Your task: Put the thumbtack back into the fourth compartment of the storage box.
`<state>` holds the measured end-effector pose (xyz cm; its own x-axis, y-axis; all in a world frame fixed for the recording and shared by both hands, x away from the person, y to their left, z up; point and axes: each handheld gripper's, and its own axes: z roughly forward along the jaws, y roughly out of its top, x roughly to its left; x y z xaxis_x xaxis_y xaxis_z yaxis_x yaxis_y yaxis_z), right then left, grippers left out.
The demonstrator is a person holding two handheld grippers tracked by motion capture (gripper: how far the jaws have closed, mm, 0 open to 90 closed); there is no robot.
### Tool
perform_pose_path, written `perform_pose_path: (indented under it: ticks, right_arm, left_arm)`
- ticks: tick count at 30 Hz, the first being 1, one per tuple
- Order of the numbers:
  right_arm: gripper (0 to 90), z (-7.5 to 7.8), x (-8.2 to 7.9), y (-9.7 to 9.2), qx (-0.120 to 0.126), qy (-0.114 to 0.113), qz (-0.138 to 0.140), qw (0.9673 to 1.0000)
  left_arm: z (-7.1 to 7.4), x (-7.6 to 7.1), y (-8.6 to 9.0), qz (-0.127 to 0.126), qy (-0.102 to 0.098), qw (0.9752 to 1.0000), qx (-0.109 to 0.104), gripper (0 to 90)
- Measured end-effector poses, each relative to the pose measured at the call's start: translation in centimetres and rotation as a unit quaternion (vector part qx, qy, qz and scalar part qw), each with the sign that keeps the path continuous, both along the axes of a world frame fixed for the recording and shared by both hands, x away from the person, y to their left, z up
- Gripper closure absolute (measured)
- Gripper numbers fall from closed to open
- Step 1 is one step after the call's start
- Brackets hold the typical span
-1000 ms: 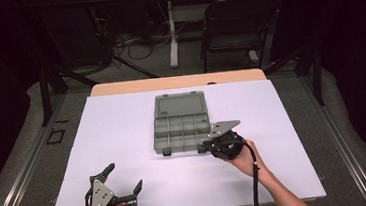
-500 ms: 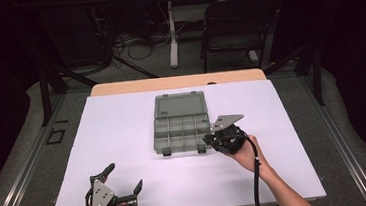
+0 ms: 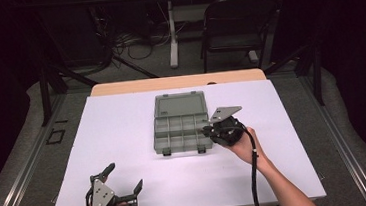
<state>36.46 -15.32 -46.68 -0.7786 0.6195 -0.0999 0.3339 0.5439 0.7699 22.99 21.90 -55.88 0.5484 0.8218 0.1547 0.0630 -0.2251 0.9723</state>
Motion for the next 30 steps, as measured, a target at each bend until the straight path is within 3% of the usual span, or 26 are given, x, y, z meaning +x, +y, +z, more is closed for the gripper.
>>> perform_pose_path:
  ticks: [30]
  right_arm:
    - [83.1,0.1,4.2,0.5,-0.014,0.006,-0.030,0.9994]
  left_arm:
    - [0.0,0.0,0.0,-0.001,0.000,1.0000,-0.001,0.1]
